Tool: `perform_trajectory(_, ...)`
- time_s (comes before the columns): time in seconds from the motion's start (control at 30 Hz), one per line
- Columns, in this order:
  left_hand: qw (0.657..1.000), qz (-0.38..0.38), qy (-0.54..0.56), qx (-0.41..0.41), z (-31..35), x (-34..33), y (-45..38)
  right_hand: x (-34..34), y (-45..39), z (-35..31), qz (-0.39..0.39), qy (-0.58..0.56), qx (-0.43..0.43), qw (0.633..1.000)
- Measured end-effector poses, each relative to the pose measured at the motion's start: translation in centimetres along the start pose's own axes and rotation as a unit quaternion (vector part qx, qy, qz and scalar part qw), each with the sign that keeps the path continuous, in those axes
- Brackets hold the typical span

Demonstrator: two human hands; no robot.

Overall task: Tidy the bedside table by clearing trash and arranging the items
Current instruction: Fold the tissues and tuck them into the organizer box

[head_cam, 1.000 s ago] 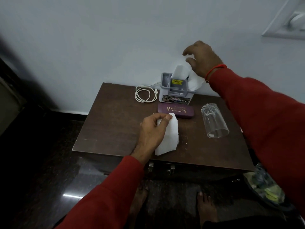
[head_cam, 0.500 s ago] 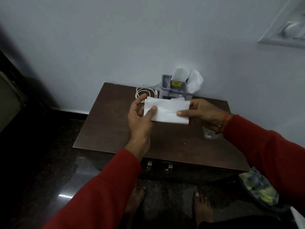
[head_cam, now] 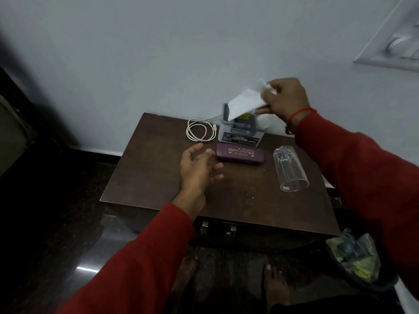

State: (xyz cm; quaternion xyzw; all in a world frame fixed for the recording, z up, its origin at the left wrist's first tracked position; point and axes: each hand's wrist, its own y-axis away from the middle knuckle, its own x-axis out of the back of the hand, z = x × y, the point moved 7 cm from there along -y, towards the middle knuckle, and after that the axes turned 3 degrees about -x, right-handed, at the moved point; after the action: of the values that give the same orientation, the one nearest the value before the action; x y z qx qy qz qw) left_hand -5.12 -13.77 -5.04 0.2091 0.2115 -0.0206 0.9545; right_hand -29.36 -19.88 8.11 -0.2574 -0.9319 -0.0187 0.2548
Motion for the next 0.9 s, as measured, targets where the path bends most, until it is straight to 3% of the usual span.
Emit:
perform_trajectory(0.23, 0.999, -0.019, -0.040, 0.006, 0.2, 0.0, 0.1, -3.5, -2.9, -1.8, 0.016, 0.220, 0.046, 0.974)
perform_trajectory(0.4, 0.998, -0.020, -0.057, 0.003, 0.4, 0.2, 0.0, -5.1, -3.3, -1.3, 0.009, 0.307, 0.045, 0.951)
perform_trajectory(0.57, 0.998, -0.020, -0.059, 0.000, 0.6, 0.3, 0.0, -5.4, -3.9, -1.0, 0.002, 0.297, 0.040, 0.954)
perform_trajectory(0.9, 0.997, -0.026, -0.070, -0.006, 0.4, 0.0, 0.1, -5.8, -4.5, -0.1, -0.012, 0.167, -0.005, 0.986)
